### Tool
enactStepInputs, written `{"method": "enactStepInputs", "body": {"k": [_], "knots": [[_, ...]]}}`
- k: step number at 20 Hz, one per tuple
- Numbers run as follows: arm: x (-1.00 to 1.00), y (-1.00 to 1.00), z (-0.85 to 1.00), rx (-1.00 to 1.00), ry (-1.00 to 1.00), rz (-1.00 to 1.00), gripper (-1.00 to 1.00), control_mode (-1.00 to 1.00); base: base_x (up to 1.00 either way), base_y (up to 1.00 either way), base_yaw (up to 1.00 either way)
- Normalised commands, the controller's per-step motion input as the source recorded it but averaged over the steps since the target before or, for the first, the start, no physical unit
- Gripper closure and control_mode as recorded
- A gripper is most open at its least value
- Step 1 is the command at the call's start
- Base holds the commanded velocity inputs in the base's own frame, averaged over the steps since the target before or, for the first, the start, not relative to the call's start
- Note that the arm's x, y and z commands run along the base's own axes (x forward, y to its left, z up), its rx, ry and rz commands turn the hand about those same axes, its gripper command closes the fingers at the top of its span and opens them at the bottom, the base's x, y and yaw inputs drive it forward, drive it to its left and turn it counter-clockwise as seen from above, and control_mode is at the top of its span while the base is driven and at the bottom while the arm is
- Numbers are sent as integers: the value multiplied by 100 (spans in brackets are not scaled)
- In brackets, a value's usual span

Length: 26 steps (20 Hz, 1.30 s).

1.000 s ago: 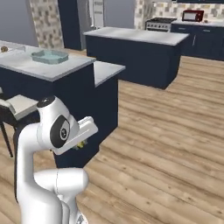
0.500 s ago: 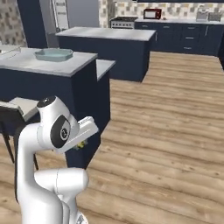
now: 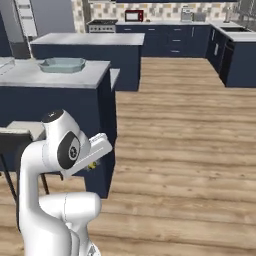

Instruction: Place the cold items (mushroom and broccoli) from the fridge in one tupperware on the dining counter. Place the warm items (kebab skewer and hot dog) in the stove area in another tupperware.

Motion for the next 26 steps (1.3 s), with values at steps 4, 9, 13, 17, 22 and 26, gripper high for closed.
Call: {"method": "enactStepInputs", "body": {"k": [4, 9, 13, 17, 22, 26], "knots": [[0, 0, 0, 0, 0, 0, 100, 100, -8, 100, -39], [0, 0, 0, 0, 0, 0, 100, 100, 0, 100, -33], [0, 0, 0, 0, 0, 0, 100, 100, 0, 100, -29], [0, 0, 0, 0, 0, 0, 100, 100, 8, 100, -23], [0, 0, 0, 0, 0, 0, 100, 100, 26, 100, -22], [0, 0, 0, 0, 0, 0, 100, 100, 36, 100, -22]]}}
